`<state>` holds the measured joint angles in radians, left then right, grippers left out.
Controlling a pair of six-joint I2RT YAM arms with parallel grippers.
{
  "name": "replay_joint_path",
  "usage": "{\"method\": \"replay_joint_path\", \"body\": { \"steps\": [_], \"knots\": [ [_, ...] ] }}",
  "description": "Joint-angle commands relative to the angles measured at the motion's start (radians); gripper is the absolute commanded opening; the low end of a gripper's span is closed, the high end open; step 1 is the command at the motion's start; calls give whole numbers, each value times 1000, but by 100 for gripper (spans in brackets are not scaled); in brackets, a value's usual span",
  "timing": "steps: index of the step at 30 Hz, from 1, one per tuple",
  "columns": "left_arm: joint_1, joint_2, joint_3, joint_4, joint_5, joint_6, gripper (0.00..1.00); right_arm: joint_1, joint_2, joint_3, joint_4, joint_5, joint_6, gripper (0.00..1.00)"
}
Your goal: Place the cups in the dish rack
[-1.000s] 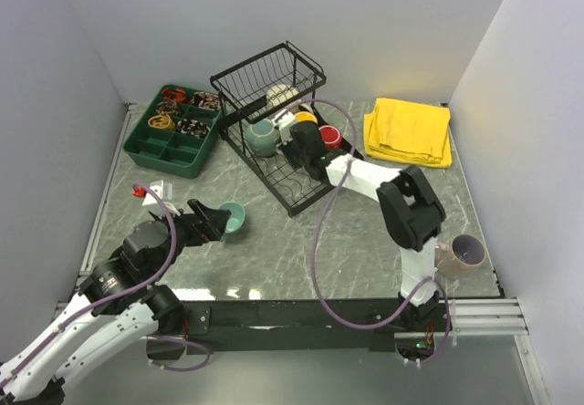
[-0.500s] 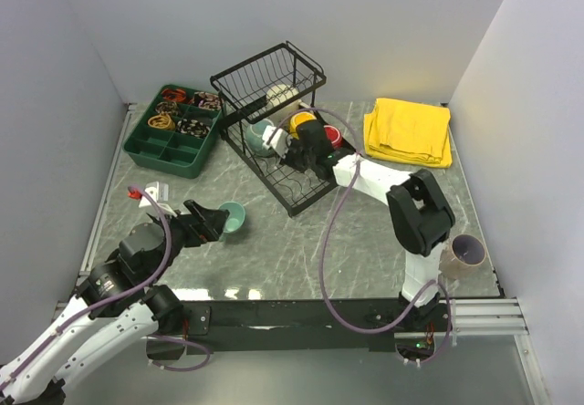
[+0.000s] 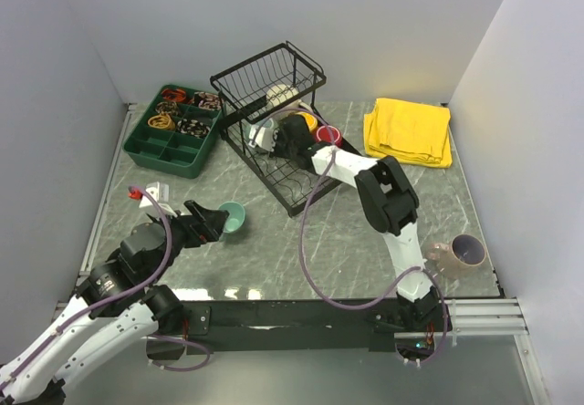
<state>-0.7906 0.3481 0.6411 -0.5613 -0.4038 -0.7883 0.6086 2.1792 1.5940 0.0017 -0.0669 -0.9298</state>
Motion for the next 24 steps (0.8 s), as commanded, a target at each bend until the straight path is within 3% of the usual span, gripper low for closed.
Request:
{"method": "replay_joint_path", "body": {
  "steps": [1,4,10,15,20,23,24],
  "knots": [
    [5,2,2,9,-15,-11,96,-12,80,124,70,160,-23,3],
    [4,-7,-1,5,-12,-22,96,-17,42,80,89,136,-5,4],
    [4,-1,-27,43,29,-61,96,-4,-243,-175,83,13,67,9],
    [5,165,-29,66,114,-92,96,-1,-472,-282,-60,-131,193,15],
    [39,313,3,83,154,-72,96,2,-691,-304,-331,-257,296,28],
    [125,371,25,78,170,-31,96,-10,-890,-385,-359,-277,335,40],
    [199,399,31,81,201,-22,96,-15,-947,-451,-349,-281,345,46]
  ]
}}
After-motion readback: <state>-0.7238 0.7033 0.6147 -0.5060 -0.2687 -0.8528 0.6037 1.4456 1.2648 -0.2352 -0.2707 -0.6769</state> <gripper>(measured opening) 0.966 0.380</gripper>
